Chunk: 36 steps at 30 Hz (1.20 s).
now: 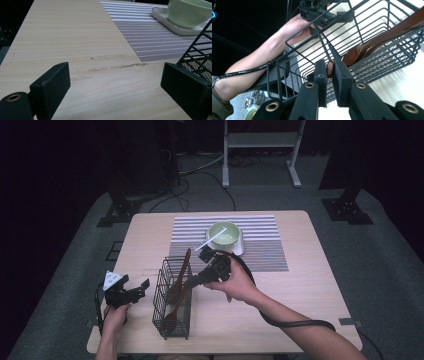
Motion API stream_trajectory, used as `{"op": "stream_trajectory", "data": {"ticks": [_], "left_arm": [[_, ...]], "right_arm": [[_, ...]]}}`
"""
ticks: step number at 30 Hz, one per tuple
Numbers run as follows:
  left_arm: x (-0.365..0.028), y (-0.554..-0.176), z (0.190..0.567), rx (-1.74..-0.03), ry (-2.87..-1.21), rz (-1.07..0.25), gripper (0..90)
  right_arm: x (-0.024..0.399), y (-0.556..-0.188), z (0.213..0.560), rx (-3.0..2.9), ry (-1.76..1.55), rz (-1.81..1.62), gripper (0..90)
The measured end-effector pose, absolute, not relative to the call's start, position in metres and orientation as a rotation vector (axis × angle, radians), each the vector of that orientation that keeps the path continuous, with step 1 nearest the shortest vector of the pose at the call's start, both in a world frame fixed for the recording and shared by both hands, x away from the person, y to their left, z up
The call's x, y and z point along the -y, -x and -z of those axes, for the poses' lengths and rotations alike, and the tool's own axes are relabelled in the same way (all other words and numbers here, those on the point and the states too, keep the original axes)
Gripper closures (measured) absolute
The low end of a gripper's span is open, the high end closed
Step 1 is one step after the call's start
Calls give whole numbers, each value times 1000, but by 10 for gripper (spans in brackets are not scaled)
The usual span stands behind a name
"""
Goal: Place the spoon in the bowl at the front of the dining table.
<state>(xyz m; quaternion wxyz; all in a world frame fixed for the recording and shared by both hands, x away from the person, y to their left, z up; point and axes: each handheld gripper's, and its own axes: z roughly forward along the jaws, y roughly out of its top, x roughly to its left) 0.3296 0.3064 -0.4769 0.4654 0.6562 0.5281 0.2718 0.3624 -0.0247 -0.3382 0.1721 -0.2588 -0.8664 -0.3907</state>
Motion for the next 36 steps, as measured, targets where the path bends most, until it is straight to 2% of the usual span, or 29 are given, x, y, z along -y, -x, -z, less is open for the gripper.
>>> {"op": "stream_trajectory", "data": {"ticks": [36], "left_arm": [[-306, -330, 477, -1299, -1614, -668, 81]], "right_arm": [[61, -368, 279, 2369, 757, 1312, 833]]}}
